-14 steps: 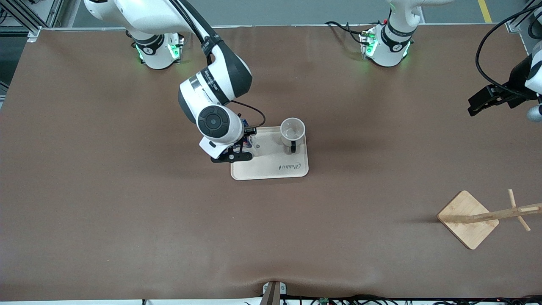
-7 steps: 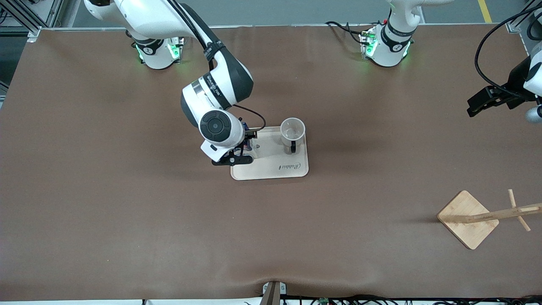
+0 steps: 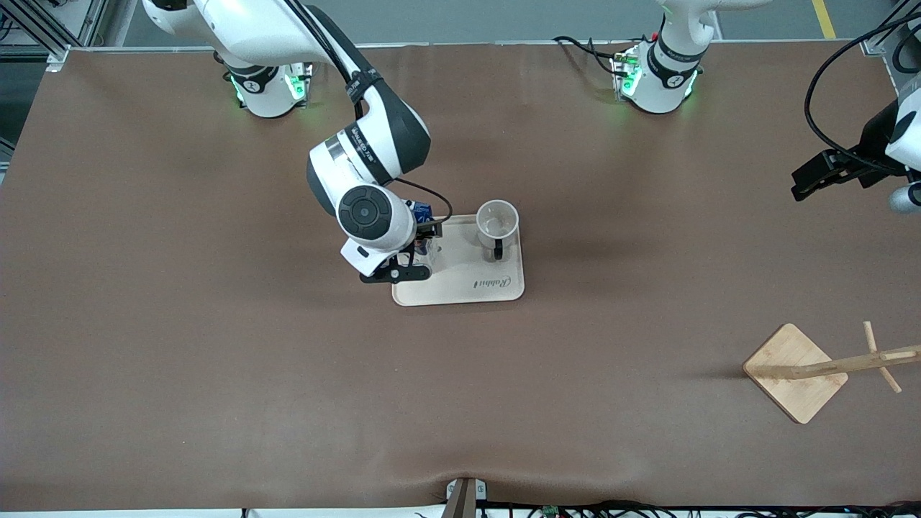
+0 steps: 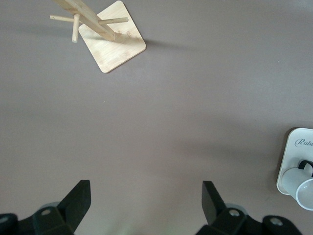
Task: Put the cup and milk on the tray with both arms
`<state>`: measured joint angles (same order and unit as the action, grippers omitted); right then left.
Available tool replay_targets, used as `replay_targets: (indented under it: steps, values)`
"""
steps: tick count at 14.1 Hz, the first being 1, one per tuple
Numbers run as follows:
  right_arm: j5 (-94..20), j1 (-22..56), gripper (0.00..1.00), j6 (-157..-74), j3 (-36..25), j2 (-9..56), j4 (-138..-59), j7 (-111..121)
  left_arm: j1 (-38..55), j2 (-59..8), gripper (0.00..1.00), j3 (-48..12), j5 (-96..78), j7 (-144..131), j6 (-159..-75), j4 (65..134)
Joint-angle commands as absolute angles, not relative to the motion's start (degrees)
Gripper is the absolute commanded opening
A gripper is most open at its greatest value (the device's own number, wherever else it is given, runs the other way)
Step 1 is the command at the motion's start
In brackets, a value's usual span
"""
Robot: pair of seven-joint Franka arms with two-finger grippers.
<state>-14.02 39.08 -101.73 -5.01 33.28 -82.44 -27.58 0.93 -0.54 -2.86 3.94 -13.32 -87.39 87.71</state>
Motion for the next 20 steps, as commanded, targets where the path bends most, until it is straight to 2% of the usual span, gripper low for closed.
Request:
replay_targets:
  steps: [1,3,7,10,15,17,20]
  values:
    - [-13.27,39.11,1.0,-100.81,-5.36,33.14,-81.12,-27.86,0.97,-0.44,1.0,-3.16,5.19,-12.48,-87.89,87.8]
    - [-13.79,38.76,1.0,-99.94,-5.45,31.83,-80.6,-27.86,1.05,-0.44,1.0,-3.16,5.19,-12.48,-87.98,87.8]
    - [-13.01,37.71,1.0,-87.13,-6.41,30.59,-72.71,-28.47,0.88,-0.35,1.0,-4.39,5.01,-12.48,-87.89,87.8]
    - [-13.1,36.48,1.0,-80.09,-11.15,27.43,-68.57,-27.69,0.79,0.0,1.0,-4.48,4.75,-12.39,-87.54,87.89]
    - [-10.04,26.65,1.0,-68.39,-10.72,25.5,-60.65,-27.16,0.7,0.09,1.0,-4.48,4.48,-12.57,-86.66,87.98]
    - [-5.91,22.44,1.0,-67.41,-8.11,21.9,-60.99,-27.42,0.62,0.09,1.0,-4.48,4.48,-12.48,-86.4,87.98]
    - [-4.13,7.51,1.0,-67.67,4.27,19.16,-61.08,-26.29,0.62,0.26,1.0,-4.48,4.48,-12.57,-86.22,87.98]
